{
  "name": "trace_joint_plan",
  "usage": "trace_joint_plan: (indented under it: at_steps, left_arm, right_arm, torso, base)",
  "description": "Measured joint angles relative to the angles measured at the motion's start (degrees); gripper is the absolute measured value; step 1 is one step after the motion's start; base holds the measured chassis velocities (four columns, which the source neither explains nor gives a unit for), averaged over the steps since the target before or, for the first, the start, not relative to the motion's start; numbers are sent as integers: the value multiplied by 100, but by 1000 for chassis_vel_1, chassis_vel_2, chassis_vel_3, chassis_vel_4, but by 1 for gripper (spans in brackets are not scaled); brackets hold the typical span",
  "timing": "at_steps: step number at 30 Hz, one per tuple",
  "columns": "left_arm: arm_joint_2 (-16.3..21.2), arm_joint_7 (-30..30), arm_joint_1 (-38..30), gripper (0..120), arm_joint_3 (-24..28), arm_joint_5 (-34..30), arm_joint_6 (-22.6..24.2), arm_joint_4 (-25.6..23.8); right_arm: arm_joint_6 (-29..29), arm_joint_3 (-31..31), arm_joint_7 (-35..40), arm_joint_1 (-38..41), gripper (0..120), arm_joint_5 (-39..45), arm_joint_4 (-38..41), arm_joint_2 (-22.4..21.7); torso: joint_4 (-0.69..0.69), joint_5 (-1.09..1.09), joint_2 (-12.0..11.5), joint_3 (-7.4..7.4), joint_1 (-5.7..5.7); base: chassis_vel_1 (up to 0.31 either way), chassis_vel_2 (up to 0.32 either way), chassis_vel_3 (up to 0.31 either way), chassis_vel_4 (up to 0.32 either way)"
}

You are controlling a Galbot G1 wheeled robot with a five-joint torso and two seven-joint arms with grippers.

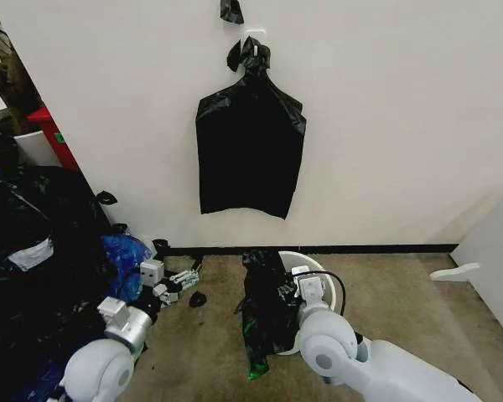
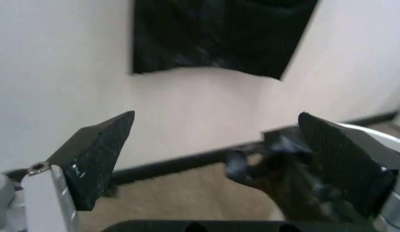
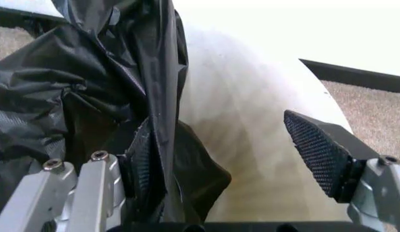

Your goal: Place the garbage bag over the trash bin.

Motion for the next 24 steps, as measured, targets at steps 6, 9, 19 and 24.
trace_joint_plan:
  at_steps: [6, 9, 19, 24]
  left_arm:
    - [383, -752, -451, 100, 944, -859, 896, -289]
    - [452, -1041, -530, 100, 1137, -942, 1109, -408]
    - [489, -2703, -1880, 100, 2434, -1815, 2191, -627]
    - [328, -3477, -2516, 100, 2803, -2487, 2566, -502]
  right_arm:
    - [1, 28, -73, 90, 70, 28, -19, -37]
    - [1, 50, -74, 103, 70, 39, -26, -35]
    - [17, 195, -91, -29, 70, 58, -73, -13]
    - [27, 212, -86, -39, 70, 59, -94, -3]
  torso:
    - [1, 1, 0, 0, 0]
    - [2, 0, 0, 0, 0]
    - [1, 1, 0, 0, 0]
    - [0, 1, 0, 0, 0]
  base:
    - [0, 0, 0, 0]
    - [0, 0, 0, 0]
    - [0, 0, 0, 0]
    - [0, 0, 0, 0]
